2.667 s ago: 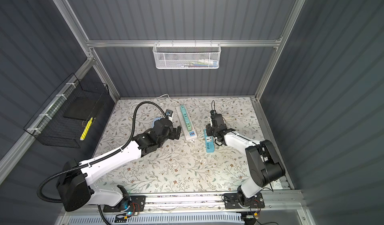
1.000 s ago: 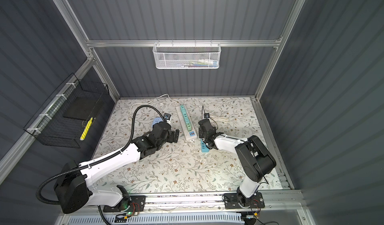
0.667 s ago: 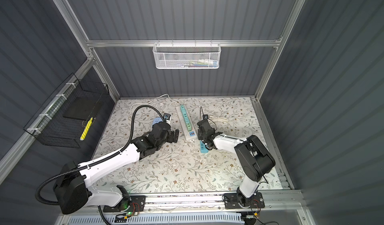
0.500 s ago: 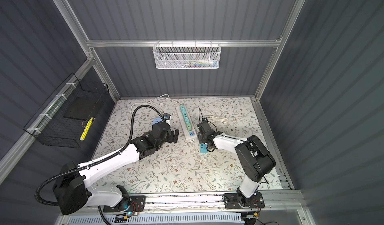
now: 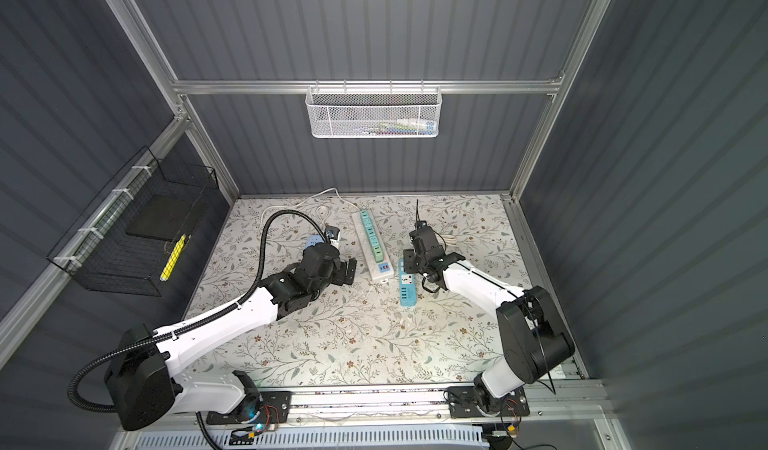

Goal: Insert the plug
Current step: 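Open the right gripper and lift it off the plugged adapter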

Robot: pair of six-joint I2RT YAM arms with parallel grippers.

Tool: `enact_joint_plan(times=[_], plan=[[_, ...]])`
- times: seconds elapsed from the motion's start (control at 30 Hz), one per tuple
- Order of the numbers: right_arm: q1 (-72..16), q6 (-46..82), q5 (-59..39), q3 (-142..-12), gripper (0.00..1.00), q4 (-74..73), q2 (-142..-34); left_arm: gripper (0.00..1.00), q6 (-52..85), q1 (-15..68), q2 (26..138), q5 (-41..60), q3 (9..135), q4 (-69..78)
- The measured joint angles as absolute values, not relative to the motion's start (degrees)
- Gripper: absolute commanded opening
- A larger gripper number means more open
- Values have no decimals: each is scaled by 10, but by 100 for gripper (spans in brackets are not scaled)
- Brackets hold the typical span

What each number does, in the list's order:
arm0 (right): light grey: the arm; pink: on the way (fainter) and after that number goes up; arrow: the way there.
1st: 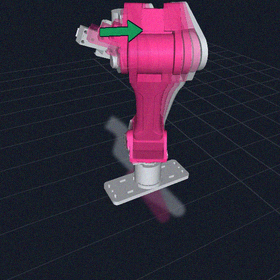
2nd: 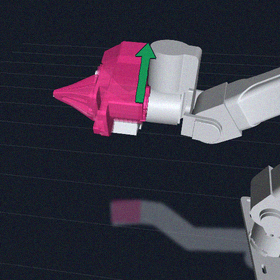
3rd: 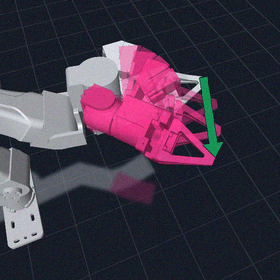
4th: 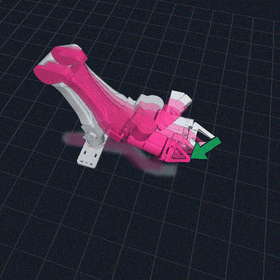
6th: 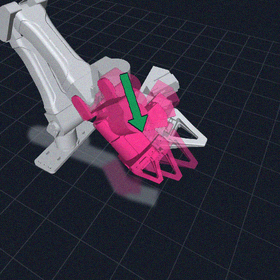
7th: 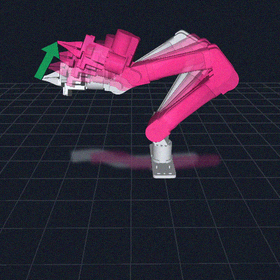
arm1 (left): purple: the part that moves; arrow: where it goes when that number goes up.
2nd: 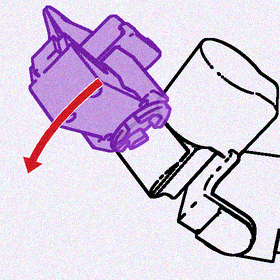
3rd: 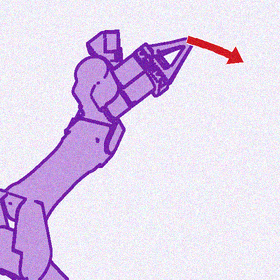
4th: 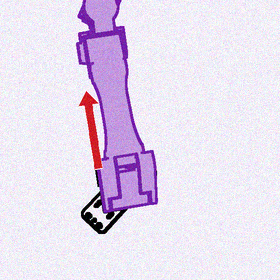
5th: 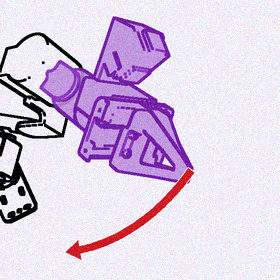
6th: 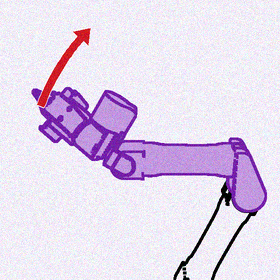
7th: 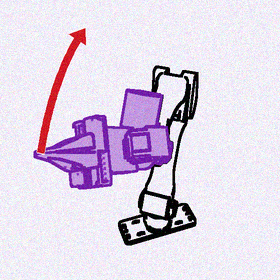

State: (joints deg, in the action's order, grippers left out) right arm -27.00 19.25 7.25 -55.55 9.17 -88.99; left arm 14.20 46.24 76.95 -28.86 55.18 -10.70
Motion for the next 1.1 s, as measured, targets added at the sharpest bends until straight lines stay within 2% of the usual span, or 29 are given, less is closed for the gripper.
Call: enact_joint_plan(times=[0.23, 0.57, 0.87, 1.1], plan=[[-249, 190, 58, -565, 57, 101, -926, 100, 143, 453, 775, -289, 557, -115], [-245, 194, 52, -551, 58, 87, -916, 100, 162, 438, 775, -290, 556, -121], [-244, 195, 41, -576, 64, 147, -865, 100, 248, 343, 775, -300, 555, -205], [-244, 203, 40, -577, 67, 164, -802, 99, 280, 301, 795, -286, 555, -291]])
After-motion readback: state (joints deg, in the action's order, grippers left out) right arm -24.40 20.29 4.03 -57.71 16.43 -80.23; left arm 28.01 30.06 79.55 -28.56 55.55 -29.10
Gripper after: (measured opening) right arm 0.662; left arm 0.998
